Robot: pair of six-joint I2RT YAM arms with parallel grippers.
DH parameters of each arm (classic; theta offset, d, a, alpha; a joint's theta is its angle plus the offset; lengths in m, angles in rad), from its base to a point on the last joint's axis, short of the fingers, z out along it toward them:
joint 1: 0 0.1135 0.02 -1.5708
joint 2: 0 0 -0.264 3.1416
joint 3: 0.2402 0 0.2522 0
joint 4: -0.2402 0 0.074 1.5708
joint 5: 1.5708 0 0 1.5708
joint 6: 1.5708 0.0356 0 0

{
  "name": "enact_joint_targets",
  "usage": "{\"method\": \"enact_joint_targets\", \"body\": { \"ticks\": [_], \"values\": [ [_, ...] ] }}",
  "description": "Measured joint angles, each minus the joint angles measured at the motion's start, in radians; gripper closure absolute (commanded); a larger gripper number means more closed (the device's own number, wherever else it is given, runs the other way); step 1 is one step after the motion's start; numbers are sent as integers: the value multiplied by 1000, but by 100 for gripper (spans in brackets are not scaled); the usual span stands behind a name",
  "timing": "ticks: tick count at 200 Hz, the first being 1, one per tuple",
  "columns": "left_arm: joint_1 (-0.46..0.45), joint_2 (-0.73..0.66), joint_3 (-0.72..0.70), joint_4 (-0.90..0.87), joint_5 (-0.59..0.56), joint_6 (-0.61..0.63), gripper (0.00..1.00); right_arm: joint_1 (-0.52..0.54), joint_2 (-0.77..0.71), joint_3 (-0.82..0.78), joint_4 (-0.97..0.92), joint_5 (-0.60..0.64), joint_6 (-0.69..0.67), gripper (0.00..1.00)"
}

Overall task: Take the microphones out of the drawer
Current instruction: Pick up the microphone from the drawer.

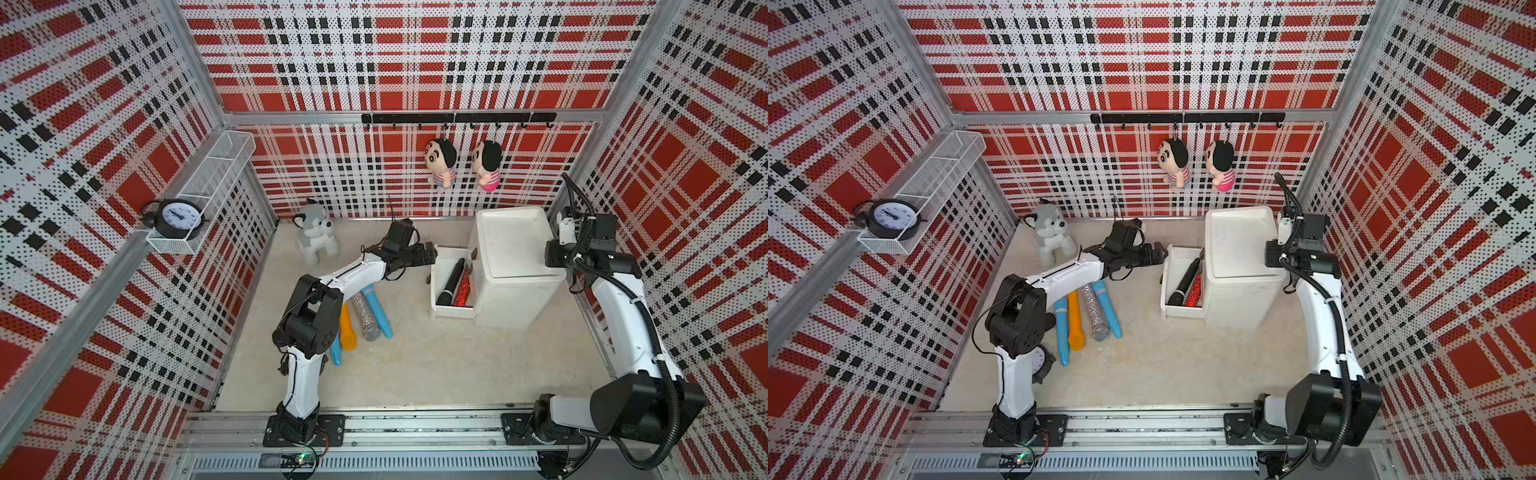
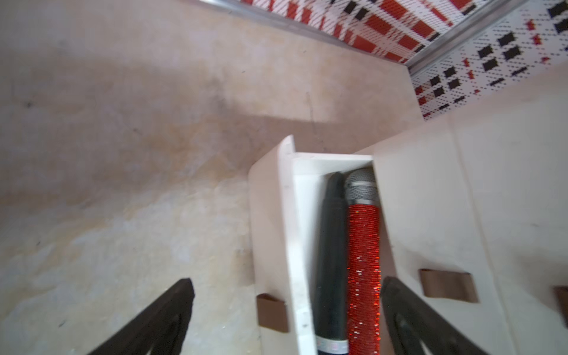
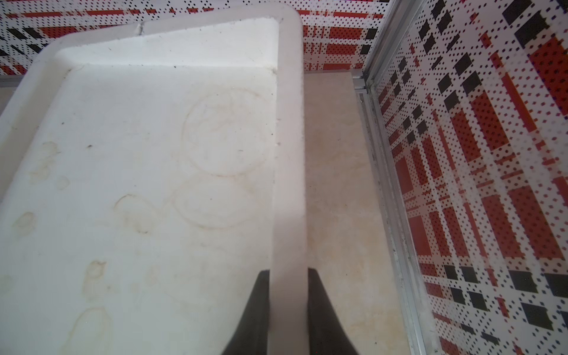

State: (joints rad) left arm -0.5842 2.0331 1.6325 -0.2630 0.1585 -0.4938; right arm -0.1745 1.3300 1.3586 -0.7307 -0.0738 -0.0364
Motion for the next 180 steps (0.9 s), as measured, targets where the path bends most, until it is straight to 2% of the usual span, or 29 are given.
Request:
{"method": "enact_joint_targets", "body": {
  "ticks": [54, 116, 145, 180],
  "values": [
    [-124, 45, 185, -145, -90, 122, 1, 0, -16, -16, 4, 5, 2, 100],
    [-142, 121, 230, -258, -143, 197, 2, 0, -31, -32, 11, 10, 4, 100],
    [-164, 176, 310, -307, -168, 242, 0, 0, -35, -35, 11, 13, 5, 100],
    [-211, 207, 340, -330, -195, 278, 11, 0, -36, -36, 11, 13, 5, 100]
  ]
}}
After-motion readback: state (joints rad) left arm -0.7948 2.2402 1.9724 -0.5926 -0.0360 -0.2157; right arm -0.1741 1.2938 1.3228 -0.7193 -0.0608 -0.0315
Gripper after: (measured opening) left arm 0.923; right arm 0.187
